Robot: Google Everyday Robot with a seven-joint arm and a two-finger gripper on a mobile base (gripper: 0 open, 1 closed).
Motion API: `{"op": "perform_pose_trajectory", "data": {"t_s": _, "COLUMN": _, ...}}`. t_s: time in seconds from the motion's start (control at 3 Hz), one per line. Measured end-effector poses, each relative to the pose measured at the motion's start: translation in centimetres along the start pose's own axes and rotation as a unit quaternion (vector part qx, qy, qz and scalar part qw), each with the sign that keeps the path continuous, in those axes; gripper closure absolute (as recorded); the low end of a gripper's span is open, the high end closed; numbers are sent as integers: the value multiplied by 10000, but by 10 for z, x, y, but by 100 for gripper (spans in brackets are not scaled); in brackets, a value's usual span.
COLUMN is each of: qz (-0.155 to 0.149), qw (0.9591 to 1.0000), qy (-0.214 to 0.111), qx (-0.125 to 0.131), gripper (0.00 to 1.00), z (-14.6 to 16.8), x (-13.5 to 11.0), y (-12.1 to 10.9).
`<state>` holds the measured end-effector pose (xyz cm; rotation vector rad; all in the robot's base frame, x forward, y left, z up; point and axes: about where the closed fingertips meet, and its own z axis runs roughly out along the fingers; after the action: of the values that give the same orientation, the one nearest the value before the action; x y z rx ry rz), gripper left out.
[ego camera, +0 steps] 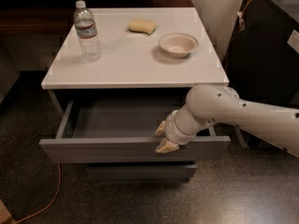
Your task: Place water bottle into top drawer
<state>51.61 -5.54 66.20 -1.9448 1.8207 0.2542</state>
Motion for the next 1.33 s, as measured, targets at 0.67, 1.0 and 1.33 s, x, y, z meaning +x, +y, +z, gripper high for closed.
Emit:
{"op": "perform_pose_trajectory", "data": {"t_s": 0.67, "qz": -375, "qw": 9987, "qy": -344, "qx": -71, "gripper": 0, "z": -41, "x": -57, "y": 2}}
{"op": "perform_pose_trajectory", "data": {"t_s": 1.0, "qz": -370, "qw": 9981, "qy": -452, "qx": -179, "gripper": 13, "z": -50, "x": -66, "y": -15}}
{"op": "perform_pose_trajectory", "data": {"t_s": 1.33, "qz": -221, "qw": 9979, "qy": -556, "qx": -248, "gripper": 41, "z": -52, "x": -60, "y": -40}}
